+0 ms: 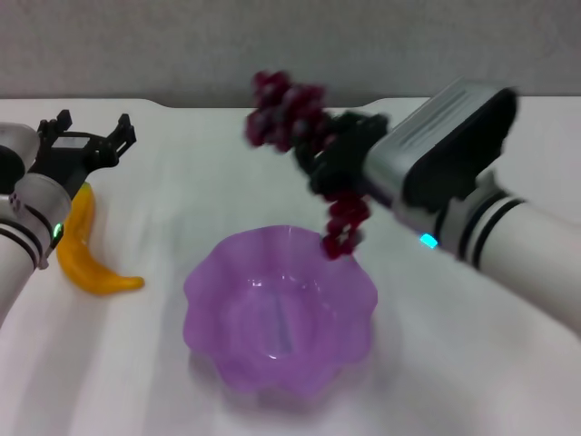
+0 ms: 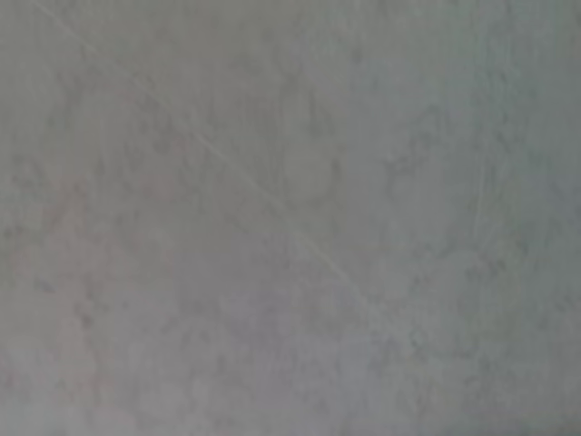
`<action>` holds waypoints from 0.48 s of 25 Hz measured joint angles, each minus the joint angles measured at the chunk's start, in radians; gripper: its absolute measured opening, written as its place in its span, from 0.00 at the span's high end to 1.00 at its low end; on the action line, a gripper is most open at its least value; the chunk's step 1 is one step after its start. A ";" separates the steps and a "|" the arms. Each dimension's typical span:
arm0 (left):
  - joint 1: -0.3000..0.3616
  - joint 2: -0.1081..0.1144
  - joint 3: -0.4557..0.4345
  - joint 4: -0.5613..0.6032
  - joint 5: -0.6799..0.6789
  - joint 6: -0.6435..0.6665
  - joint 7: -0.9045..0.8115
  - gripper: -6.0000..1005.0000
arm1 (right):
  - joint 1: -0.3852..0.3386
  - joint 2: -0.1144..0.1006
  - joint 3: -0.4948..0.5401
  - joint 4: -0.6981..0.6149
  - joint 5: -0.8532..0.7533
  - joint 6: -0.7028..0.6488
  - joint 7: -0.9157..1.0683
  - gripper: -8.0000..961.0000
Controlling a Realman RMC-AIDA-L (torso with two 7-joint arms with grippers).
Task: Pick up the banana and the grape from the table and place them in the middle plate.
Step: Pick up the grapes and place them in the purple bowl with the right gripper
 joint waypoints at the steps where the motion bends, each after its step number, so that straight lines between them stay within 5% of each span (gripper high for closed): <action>1: -0.001 0.000 0.000 -0.001 0.000 0.000 0.000 0.16 | 0.001 0.000 -0.022 0.001 0.001 -0.011 0.001 0.57; 12: 0.001 0.000 0.000 -0.003 0.000 0.000 -0.003 0.16 | -0.005 0.002 -0.208 0.007 0.010 -0.065 0.042 0.57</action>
